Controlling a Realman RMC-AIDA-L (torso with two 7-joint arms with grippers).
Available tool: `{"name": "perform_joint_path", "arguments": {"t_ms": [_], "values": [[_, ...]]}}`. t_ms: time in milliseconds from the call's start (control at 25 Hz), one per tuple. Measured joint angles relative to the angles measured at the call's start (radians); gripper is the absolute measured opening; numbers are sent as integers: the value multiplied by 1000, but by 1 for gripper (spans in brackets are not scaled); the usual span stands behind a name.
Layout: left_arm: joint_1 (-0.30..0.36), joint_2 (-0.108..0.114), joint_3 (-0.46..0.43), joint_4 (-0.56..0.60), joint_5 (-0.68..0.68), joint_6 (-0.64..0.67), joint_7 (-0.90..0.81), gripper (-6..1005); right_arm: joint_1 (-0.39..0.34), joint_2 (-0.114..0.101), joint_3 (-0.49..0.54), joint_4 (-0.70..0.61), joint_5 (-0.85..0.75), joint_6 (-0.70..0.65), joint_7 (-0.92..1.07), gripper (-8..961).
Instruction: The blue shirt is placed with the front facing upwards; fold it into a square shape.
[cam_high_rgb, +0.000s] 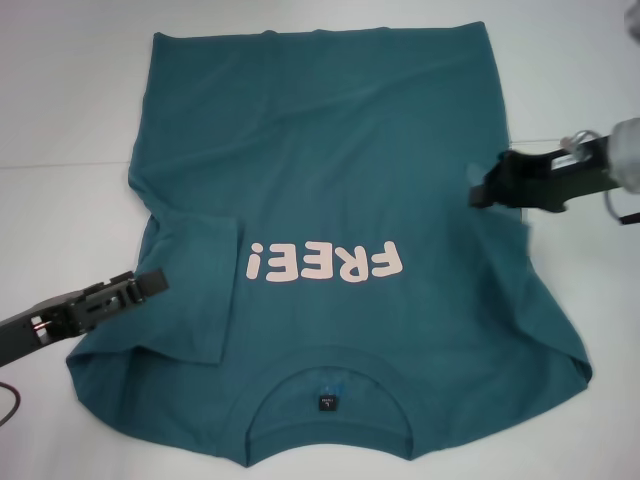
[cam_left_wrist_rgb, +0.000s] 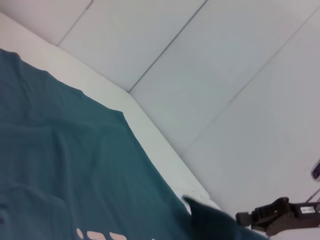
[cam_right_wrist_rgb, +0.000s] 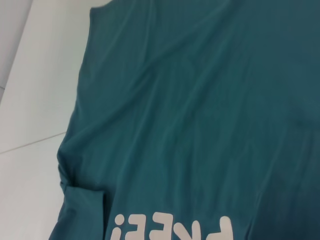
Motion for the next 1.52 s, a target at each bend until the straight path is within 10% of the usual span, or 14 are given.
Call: {"name": "perform_joint_path", "arguments": {"t_ms": [400,920,1160,1520], "values": [[5,0,-16,4,-8,0,0,826,-14,-2,-41,70,66,85,-51,29],[7,48,-22,1,-3,84,-131,825,-217,-111,29,65,437,-144,-399,558],[22,89,-25,-2,22,106,-402,825,-333,-112,121,65,499,-281,-509,736],[36,92,-55,-2,141,106,-552,825,-353,-121,123,66,490,-302,-441,821]]}}
